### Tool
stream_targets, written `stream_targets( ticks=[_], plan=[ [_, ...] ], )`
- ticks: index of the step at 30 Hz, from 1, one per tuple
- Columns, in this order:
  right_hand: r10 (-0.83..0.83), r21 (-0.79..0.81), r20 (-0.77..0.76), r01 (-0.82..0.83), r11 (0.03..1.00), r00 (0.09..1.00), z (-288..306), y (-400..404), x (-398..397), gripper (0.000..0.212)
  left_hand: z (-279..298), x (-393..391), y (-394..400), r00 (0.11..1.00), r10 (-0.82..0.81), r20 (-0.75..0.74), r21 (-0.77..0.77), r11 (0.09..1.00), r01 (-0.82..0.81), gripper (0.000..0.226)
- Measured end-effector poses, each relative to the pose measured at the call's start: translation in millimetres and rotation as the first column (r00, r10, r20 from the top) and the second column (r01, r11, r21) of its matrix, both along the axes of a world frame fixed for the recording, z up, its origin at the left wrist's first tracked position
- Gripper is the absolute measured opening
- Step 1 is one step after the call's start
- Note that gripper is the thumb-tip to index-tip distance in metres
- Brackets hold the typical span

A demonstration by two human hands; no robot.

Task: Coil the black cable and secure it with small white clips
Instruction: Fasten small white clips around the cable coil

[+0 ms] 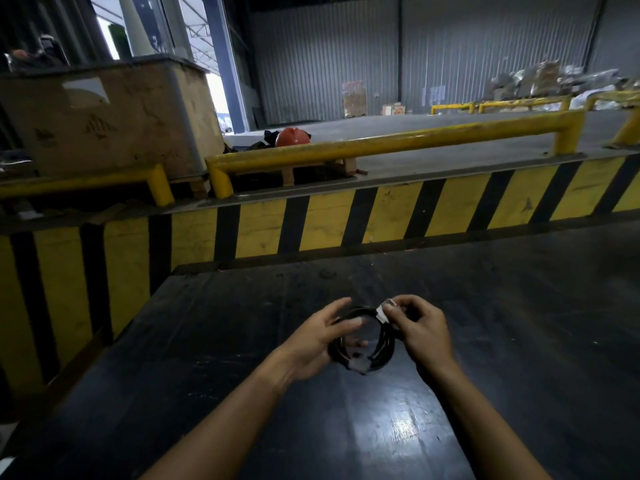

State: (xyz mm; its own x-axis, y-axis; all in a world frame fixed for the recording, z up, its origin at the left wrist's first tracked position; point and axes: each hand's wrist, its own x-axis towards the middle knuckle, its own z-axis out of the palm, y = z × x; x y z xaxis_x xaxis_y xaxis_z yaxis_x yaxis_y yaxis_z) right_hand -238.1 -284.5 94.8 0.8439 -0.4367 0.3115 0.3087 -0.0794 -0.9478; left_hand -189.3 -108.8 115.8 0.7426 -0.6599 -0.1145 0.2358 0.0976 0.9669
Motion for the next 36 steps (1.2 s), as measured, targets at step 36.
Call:
stream_targets(
  ticks=[36],
  plan=[
    [0.107, -0.155, -0.801, -0.376, 0.914, 0.589, -194, 3, 28, 0.075, -180, 26, -14, 0.963, 0.255, 0.085, 0.744, 0.626, -0.231, 0.049]
  ],
)
